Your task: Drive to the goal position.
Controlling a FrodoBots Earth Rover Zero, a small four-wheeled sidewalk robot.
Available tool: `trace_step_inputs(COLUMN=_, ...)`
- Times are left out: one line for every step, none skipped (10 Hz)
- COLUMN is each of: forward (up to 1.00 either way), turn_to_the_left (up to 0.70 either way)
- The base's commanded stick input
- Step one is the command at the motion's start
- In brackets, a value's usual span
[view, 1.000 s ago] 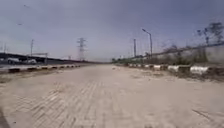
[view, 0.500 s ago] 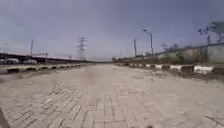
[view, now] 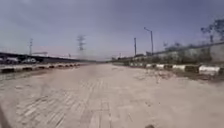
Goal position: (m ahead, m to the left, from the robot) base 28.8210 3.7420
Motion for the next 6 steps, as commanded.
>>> trace_step_inputs(forward=1.0, turn_to_the_left=0.0)
trace_step_inputs(forward=1.0, turn_to_the_left=0.0)
trace_step_inputs(forward=1.0, turn_to_the_left=0.0)
trace_step_inputs(forward=1.0, turn_to_the_left=0.0)
trace_step_inputs(forward=1.0, turn_to_the_left=0.0)
trace_step_inputs(forward=1.0, turn_to_the_left=0.0)
